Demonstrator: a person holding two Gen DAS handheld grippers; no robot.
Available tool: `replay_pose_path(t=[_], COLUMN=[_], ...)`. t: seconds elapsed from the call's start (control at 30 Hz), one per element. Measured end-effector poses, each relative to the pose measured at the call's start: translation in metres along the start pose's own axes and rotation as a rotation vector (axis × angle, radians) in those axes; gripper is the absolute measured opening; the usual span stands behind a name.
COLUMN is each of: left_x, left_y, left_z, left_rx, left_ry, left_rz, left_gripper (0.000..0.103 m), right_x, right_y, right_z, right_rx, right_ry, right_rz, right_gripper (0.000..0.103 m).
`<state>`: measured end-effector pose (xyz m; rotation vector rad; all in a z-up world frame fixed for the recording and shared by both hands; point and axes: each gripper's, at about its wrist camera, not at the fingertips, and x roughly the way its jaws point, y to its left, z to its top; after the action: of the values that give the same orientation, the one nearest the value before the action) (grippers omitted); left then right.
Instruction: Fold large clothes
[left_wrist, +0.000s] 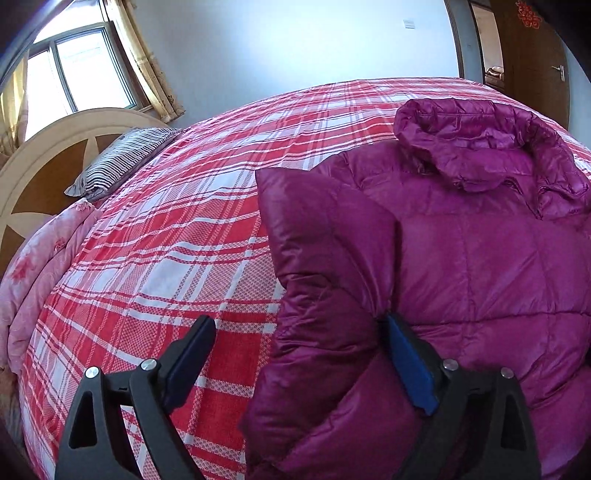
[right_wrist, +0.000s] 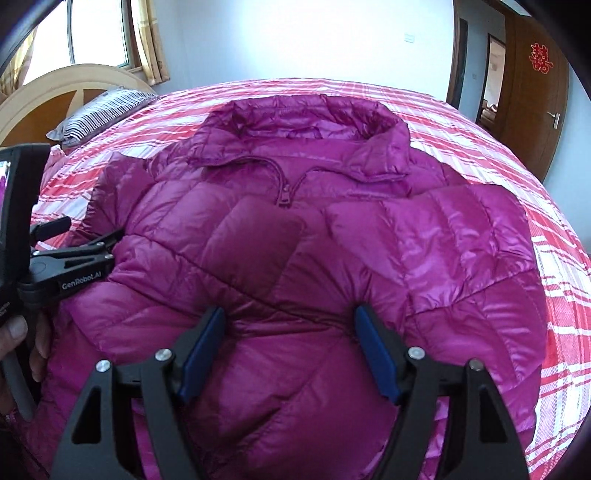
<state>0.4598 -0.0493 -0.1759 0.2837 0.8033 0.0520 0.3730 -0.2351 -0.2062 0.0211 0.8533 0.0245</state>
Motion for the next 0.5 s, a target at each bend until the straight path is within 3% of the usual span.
replay_pose_path(t=[0.5], left_x=[0.0006], left_y=[-0.0029], left_z=[-0.0006], left_rx=[0.003], left_ry=[0.001], left_rz=[0.020], left_gripper=[0.096], right_x=[0.0050], right_y=[0.0048], right_z=[-0.0027], right_rx=[-0.026], right_ry=[-0.003], right_rz=[-0.044], right_gripper=[0.076])
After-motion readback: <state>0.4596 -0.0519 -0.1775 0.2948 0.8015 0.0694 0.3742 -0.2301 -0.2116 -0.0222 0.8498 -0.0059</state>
